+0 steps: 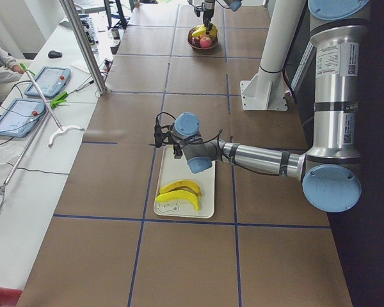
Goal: Transfer all bananas from basket to plate
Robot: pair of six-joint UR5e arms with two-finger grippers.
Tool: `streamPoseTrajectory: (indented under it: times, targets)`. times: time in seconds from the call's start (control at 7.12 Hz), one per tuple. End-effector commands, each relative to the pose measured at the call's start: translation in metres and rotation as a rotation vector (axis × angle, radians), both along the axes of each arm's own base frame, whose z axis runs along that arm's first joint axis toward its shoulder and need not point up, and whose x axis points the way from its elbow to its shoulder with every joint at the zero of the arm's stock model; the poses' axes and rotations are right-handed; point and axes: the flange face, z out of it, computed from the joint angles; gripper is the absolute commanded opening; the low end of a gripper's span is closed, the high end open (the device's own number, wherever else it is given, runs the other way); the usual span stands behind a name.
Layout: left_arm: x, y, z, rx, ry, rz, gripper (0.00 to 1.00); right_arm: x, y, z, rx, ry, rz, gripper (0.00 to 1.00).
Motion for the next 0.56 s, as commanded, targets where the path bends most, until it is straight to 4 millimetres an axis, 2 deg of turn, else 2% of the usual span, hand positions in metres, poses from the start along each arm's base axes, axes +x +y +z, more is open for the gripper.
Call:
streamPoseTrajectory:
  times: [0.0,0.14,0.28,0.42]
  targets:
    - [0.001,0.000,-0.002,0.004,0.001,0.003,1.00,0.006,0.000,-0.028,0.021,-0.055,0.000,0.24]
    - [0.003,-0.001,-0.004,0.009,0.005,0.007,1.00,0.008,0.002,-0.045,0.034,-0.086,0.000,0.19]
    - [0.004,-0.002,-0.008,0.015,0.010,0.010,1.00,0.009,0.004,-0.066,0.056,-0.116,0.001,0.09]
    - [0.016,-0.003,-0.023,0.048,0.035,0.044,1.00,0.003,0.001,-0.087,0.066,-0.153,0.014,0.07]
